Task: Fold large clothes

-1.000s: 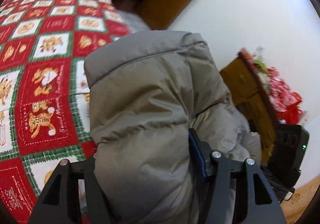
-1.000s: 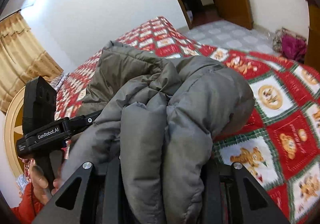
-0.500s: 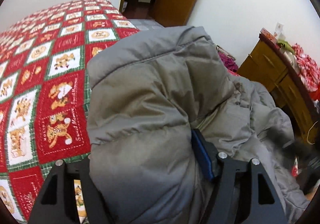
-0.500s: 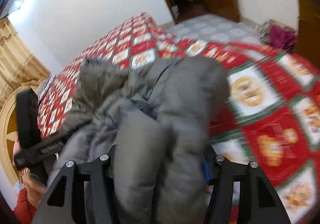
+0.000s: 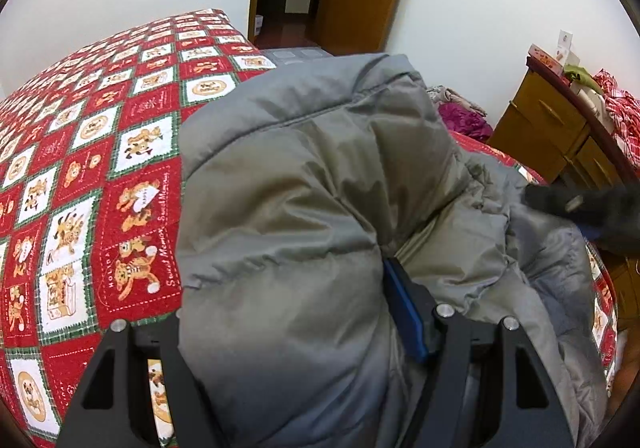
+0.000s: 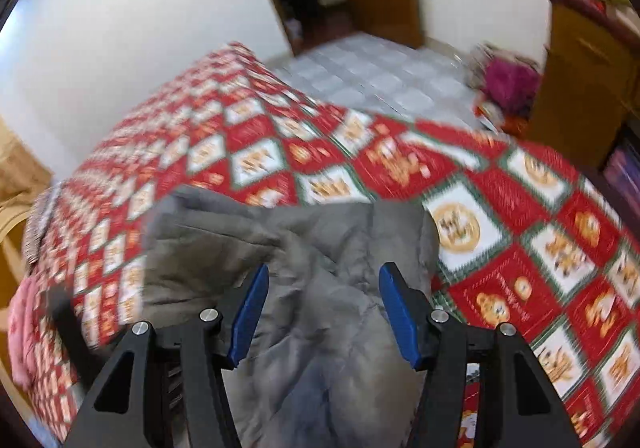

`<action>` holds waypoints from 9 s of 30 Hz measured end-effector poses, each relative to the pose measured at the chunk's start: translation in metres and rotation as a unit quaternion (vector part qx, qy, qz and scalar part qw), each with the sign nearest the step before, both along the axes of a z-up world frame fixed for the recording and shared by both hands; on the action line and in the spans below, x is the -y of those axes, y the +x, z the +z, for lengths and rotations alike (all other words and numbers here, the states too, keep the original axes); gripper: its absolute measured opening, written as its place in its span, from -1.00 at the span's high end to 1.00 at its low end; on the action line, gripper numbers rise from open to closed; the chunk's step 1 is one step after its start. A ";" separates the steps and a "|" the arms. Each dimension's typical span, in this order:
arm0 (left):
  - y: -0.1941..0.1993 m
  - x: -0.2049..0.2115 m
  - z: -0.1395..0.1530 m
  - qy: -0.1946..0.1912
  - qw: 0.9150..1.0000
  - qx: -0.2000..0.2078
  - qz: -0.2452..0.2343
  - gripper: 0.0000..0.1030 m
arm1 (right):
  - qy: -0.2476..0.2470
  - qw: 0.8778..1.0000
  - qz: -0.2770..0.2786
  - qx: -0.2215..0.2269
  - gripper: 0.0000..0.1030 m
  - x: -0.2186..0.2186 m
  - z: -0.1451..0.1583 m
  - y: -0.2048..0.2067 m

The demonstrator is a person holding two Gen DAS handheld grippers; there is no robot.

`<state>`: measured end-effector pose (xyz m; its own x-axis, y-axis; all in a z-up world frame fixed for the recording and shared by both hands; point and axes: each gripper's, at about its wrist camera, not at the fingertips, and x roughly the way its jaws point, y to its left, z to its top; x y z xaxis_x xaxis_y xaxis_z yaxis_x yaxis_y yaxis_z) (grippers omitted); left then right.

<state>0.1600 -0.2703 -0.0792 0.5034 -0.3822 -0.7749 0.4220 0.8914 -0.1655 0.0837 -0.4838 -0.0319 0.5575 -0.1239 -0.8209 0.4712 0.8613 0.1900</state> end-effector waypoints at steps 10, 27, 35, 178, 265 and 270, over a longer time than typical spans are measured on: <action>0.004 0.004 -0.004 0.008 1.000 0.006 0.016 -0.46 | -0.054 0.998 -0.024 -0.005 -0.12 0.010 -0.055 -0.005; 0.020 0.011 -0.023 0.042 0.997 0.036 0.054 -0.68 | -0.092 0.995 0.004 0.025 -0.21 0.001 -0.078 0.017; 0.020 0.019 -0.029 0.069 0.994 0.062 0.063 -0.72 | -0.084 0.996 -0.001 0.029 -0.24 0.004 -0.080 0.020; -0.031 0.049 -0.018 0.132 0.985 0.107 -0.035 -1.00 | -0.118 0.993 -0.017 0.027 -0.08 -0.019 -0.078 -0.047; -0.267 -0.133 0.153 -0.064 0.963 0.255 0.065 -1.00 | -0.263 0.942 0.005 0.208 -0.77 -0.219 0.109 -0.285; -0.267 -0.134 0.153 -0.064 0.962 0.257 0.065 -1.00 | -0.261 0.942 0.005 0.210 -0.77 -0.219 0.109 -0.287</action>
<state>-0.1074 -0.1362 0.0740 0.8573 -0.3660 -0.3621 0.3634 0.9284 -0.0780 -0.2030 -0.2647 0.0770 0.8227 -0.4421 -0.3572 0.4396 0.8933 -0.0933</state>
